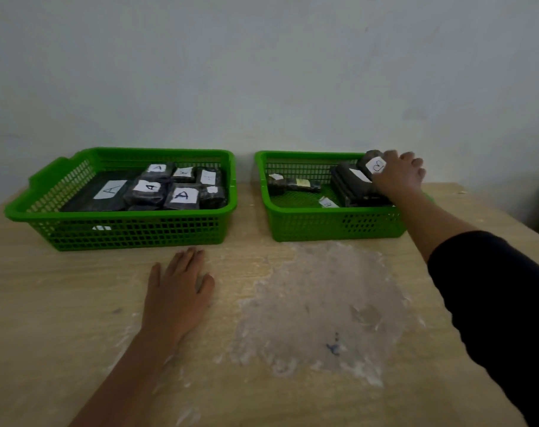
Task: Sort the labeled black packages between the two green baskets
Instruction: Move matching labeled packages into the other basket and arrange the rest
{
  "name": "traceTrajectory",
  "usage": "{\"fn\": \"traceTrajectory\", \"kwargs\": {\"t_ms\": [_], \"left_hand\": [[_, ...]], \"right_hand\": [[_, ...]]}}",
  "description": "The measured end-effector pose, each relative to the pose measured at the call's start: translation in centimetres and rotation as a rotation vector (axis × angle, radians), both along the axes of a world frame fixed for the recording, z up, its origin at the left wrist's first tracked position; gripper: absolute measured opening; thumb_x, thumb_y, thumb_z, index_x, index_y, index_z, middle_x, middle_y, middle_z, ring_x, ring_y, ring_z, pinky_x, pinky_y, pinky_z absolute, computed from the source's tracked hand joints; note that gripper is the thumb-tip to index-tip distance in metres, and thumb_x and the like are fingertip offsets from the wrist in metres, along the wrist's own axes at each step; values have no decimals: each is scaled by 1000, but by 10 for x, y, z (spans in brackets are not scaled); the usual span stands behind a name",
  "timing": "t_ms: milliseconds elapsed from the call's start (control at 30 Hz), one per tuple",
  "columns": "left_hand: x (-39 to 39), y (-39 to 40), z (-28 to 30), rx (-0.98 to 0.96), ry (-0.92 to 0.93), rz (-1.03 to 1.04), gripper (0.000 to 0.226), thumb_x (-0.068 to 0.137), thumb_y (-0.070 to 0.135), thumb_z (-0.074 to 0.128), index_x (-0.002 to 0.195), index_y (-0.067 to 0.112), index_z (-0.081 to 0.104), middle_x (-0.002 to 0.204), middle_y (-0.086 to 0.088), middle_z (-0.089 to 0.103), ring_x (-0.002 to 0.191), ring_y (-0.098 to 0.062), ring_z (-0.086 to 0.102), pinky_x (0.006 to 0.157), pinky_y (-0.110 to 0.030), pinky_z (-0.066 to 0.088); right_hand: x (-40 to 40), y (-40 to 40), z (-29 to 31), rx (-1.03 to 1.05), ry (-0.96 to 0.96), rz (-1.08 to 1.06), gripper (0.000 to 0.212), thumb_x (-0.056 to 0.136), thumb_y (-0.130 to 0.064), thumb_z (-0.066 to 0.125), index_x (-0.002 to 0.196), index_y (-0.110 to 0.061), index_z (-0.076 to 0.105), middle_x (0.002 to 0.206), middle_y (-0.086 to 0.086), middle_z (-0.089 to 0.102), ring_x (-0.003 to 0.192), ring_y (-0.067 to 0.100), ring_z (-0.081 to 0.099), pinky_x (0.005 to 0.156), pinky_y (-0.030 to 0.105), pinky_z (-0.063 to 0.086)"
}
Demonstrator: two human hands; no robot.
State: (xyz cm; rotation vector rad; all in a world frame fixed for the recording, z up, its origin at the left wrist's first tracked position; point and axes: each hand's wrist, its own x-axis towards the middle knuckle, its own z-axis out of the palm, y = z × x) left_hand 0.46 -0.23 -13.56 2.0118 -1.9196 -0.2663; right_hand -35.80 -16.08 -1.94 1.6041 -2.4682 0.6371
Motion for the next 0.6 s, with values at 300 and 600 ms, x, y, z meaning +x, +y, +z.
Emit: {"fn": "traceTrajectory", "kwargs": {"t_ms": [300,600], "left_hand": [[0,2,0,-18,-8,8,53,98,37,32,149,29,20,160,9,13,147,-9,8,120,-41,2],[1,2,0,-15,-34,-14,54,99,37,28,150,27,14,161,7,8,148,-10,4,120,-43,1]], "right_hand": [[-20,1,-9,93,104,-12,58,91,-20,52,145,-18,33,140,21,35,126,43,37,106,44,30],[26,4,33,-151,-178,178,46,82,-23,60,126,-10,55,118,17,62,104,33,60,79,26,44]]}}
